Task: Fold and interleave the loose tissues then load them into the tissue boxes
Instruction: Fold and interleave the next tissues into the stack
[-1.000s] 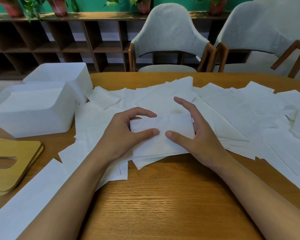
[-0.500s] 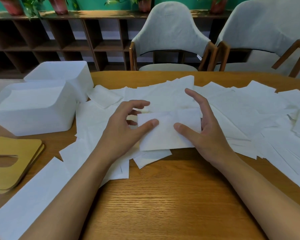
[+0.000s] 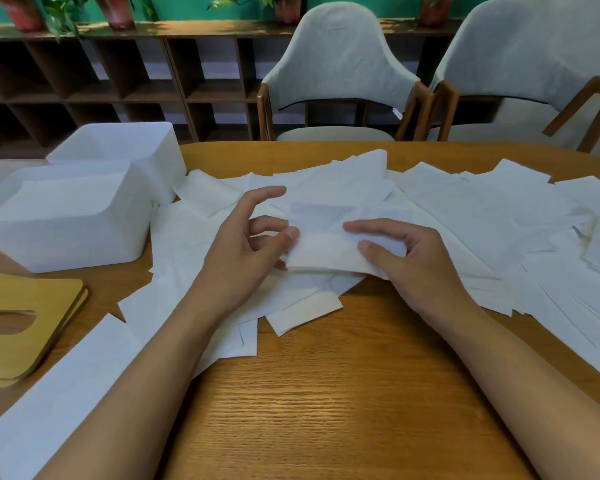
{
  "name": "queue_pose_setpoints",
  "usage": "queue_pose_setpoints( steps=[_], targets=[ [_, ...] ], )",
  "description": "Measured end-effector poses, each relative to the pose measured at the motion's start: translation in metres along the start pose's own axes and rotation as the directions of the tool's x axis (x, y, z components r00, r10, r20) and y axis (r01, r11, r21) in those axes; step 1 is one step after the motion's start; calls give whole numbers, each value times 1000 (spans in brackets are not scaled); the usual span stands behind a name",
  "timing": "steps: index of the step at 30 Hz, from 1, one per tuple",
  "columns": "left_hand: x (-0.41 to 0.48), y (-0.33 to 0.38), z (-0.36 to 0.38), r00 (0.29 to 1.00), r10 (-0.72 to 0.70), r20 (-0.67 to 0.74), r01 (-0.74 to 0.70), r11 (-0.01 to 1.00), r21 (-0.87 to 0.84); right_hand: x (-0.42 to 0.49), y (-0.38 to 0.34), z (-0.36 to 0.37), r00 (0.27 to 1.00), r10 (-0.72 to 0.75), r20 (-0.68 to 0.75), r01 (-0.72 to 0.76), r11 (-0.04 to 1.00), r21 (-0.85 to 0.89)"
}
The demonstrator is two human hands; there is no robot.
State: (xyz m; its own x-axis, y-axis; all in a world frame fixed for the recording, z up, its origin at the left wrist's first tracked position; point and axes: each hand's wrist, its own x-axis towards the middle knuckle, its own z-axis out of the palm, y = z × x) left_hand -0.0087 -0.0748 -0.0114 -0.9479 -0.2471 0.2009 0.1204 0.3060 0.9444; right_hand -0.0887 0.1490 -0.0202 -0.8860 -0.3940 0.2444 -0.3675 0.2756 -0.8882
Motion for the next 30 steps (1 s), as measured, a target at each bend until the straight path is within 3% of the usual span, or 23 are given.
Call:
queue_pose_setpoints(
  steps=[2, 4, 8, 16, 22, 30],
  targets=[
    [2, -7, -5, 998, 69, 11, -70, 969, 238, 3, 3, -3, 997, 22, -72, -23, 1000, -2],
    [1, -11, -9, 989, 80, 122, -126, 889, 441, 4, 3, -5, 994, 38, -107, -39, 999, -13],
    [-1, -15, -8, 957, -11, 291, -170, 791, 588, 4, 2, -6, 992, 27, -120, -32, 999, -40],
    [-1, -15, -7, 941, 115, 317, -279, 793, 541, 5, 7, -5, 992, 53, -115, -56, 998, -23],
    [-2, -13, -8, 948, 117, 297, -260, 823, 505, 5, 8, -6, 991, 36, -129, -42, 998, -43],
    [-8, -1, 3, 974, 205, 100, -223, 951, 216, 1, 6, 1, 998, 11, -58, -16, 996, -83]
  ],
)
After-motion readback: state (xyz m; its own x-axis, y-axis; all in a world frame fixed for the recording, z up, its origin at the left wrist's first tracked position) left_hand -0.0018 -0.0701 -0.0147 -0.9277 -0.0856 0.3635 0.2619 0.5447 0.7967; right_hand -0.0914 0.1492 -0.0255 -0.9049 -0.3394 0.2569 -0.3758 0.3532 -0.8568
